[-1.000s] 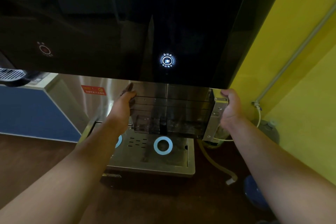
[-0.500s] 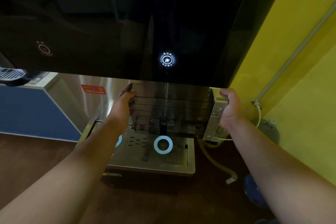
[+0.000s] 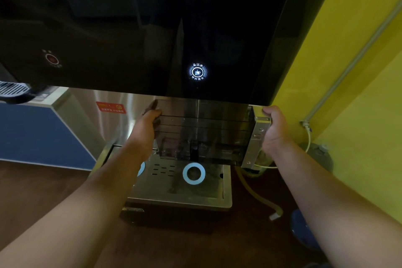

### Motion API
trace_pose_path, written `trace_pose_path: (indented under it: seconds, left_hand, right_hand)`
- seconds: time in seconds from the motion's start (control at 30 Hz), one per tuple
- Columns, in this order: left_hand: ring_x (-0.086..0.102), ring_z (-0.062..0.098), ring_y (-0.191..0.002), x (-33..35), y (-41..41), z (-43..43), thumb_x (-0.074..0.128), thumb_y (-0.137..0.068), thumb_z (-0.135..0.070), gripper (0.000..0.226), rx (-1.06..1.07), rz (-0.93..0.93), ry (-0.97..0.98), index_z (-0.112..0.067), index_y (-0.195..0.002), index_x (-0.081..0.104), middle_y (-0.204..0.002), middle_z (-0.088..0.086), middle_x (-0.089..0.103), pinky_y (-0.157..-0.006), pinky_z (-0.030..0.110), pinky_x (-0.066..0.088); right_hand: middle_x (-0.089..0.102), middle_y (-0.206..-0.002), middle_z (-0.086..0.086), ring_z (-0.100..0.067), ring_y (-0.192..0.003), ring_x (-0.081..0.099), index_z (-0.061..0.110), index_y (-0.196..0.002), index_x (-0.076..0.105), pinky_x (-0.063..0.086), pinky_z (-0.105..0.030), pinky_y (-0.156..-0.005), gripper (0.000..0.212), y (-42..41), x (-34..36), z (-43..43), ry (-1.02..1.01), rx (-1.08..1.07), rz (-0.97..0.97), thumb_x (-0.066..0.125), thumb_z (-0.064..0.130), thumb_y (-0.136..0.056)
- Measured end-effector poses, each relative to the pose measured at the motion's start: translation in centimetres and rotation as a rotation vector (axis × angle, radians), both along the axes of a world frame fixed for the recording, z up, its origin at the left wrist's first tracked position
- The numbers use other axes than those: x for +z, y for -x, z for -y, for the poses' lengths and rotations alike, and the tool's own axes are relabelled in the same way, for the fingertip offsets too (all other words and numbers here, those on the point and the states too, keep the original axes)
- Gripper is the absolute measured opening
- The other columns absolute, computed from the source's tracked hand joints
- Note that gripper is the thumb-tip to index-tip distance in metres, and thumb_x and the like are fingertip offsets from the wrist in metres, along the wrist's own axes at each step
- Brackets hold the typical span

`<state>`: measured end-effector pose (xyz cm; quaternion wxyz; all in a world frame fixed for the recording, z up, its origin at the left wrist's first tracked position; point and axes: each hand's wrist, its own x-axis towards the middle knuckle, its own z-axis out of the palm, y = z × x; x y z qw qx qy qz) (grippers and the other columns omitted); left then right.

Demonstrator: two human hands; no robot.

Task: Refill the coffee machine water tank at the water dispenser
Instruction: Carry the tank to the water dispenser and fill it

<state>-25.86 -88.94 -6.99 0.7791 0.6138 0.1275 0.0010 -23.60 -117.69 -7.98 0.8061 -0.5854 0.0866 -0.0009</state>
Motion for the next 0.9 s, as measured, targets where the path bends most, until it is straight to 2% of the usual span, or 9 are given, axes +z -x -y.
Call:
trace_pose_path:
  seconds: [0.2,0.33,0.47,0.57,0.67,0.73,0.8,0.83,0.9]
  left_hand:
    - [0.068,-0.005,-0.052,0.0,0.6,0.0,0.042,-0.103,-0.017,0.020,0.001,-0.028,-0.008,-0.028,-0.093,0.055,-0.058,-0.017,0.072,-0.047,0.012,0.052]
    - [0.069,0.003,-0.061,0.0,0.9,-0.2,0.045,-0.102,-0.021,0.016,0.012,-0.049,-0.031,-0.022,-0.093,0.057,-0.060,-0.010,0.072,-0.063,0.021,0.048]
    - [0.061,0.015,-0.091,-0.1,1.5,-1.0,0.040,-0.104,-0.022,0.022,0.001,-0.045,-0.047,-0.019,-0.095,0.059,-0.092,0.002,0.065,-0.084,0.030,0.046]
    - [0.055,0.020,-0.111,-1.0,1.5,-2.1,0.037,-0.105,-0.029,0.026,0.011,-0.067,-0.084,-0.015,-0.111,0.058,-0.115,0.003,0.061,-0.104,0.040,0.038]
    - [0.051,0.022,-0.089,-1.8,2.4,-2.7,0.044,-0.097,-0.033,0.027,0.351,-0.128,-0.216,-0.009,-0.102,0.055,-0.090,0.007,0.053,-0.080,0.038,0.043]
    - [0.047,0.020,-0.068,-0.9,4.7,-2.0,0.045,-0.094,-0.021,0.026,0.511,0.055,-0.461,0.002,-0.088,0.055,-0.074,0.009,0.049,-0.061,0.033,0.040]
    - [0.052,0.018,-0.061,1.2,6.8,-0.3,0.048,-0.091,-0.018,0.023,0.339,0.532,-0.933,-0.003,-0.075,0.058,-0.072,0.008,0.057,-0.054,0.033,0.044]
    - [0.057,0.020,-0.065,2.1,7.3,0.6,0.052,-0.088,-0.019,0.022,0.209,0.759,-1.140,-0.004,-0.076,0.063,-0.083,0.012,0.066,-0.055,0.035,0.047]
    - [0.060,0.023,-0.076,3.5,7.4,2.6,0.059,-0.084,-0.024,0.025,0.042,0.928,-1.382,-0.001,-0.090,0.068,-0.125,0.022,0.063,-0.060,0.034,0.047]
  right_hand:
    - [0.065,-0.075,-0.004,-0.025,-0.076,0.065,0.019,-0.076,0.066,0.050,-0.041,-0.077,0.032,0.2,-0.3,0.1,0.033,0.035,0.012,0.048,0.042,-0.090]
    - [0.065,-0.068,0.000,-0.020,-0.067,0.065,0.020,-0.069,0.063,0.049,-0.036,-0.070,0.034,0.3,-0.1,-0.1,0.037,0.023,0.019,0.045,0.036,-0.094]
    - [0.064,-0.061,0.003,-0.015,-0.059,0.065,0.022,-0.058,0.065,0.048,-0.032,-0.065,0.045,0.4,0.1,-0.1,-0.004,0.019,0.010,0.042,0.032,-0.096]
    - [0.065,-0.068,0.000,-0.019,-0.066,0.066,0.020,-0.069,0.063,0.049,-0.037,-0.071,0.034,0.3,0.3,-0.1,-0.010,0.029,0.012,0.045,0.036,-0.092]
    - [0.065,-0.070,-0.001,-0.019,-0.066,0.067,0.019,-0.074,0.060,0.050,-0.038,-0.070,0.028,0.2,0.1,0.0,-0.034,0.022,-0.019,0.047,0.038,-0.090]
    - [0.064,-0.070,-0.001,-0.020,-0.066,0.066,0.019,-0.074,0.059,0.050,-0.038,-0.070,0.028,0.2,0.1,0.0,-0.031,0.028,-0.013,0.047,0.037,-0.091]
    - [0.064,-0.067,0.000,-0.019,-0.065,0.065,0.020,-0.070,0.059,0.049,-0.036,-0.070,0.028,0.2,0.0,0.1,-0.041,0.006,-0.024,0.048,0.034,-0.092]
    - [0.065,-0.065,0.002,-0.019,-0.064,0.065,0.021,-0.067,0.060,0.049,-0.036,-0.069,0.030,0.2,0.0,0.0,-0.058,-0.013,-0.042,0.049,0.032,-0.092]
    - [0.065,-0.060,0.004,-0.017,-0.060,0.065,0.022,-0.058,0.063,0.047,-0.035,-0.068,0.036,0.2,0.0,0.0,-0.092,-0.056,-0.061,0.051,0.028,-0.092]
